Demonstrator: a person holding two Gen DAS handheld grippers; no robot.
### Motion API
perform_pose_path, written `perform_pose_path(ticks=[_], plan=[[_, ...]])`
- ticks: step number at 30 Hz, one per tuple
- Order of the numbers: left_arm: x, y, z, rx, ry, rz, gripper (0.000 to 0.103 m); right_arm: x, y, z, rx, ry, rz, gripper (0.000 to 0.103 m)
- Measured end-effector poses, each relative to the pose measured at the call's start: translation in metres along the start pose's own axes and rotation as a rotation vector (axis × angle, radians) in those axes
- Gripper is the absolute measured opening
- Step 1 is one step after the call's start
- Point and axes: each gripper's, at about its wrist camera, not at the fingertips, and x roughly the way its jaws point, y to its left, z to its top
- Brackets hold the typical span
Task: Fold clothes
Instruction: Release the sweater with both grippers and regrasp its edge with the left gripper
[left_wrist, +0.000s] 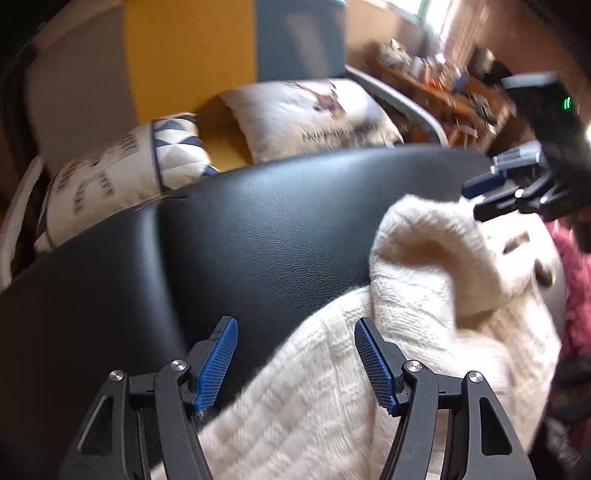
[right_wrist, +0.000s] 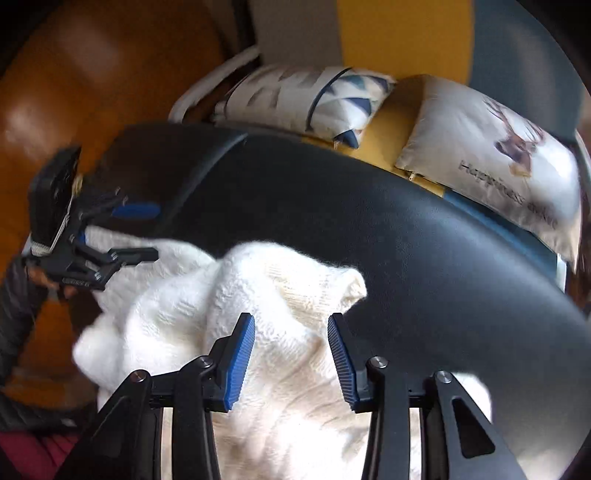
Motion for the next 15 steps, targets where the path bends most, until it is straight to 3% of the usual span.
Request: perform_pose_path(ticks=[6,10,12,13,15], plan=[[0.039,-0.015,0.005,0.081,0.097,-0.012,0.067,0.029,0.002,-0.004,-0.074,0.116,-0.023,0.043],[0.044,-0.033,0.0,0.138,0.083,0.031,0.067,0.048,0.011,-0.023,-0.133,0.16,-0.082,0.039],[0.04,-0.039,-0.001,0.127,0.074,0.001,0.043,0.054,0.021,-0.036,-0.176,0.161,-0.146,0.032],[0.038,-0.042,-0.002,0.12,0.07,-0.017,0.014,0.054,0.025,-0.041,-0.185,0.14,-0.168,0.029],[0.025,-0.042,-0.004,0.063,0.016,-0.004,0.01,0.047,0.034,-0.051,-0.192,0.088,-0.212,0.022]])
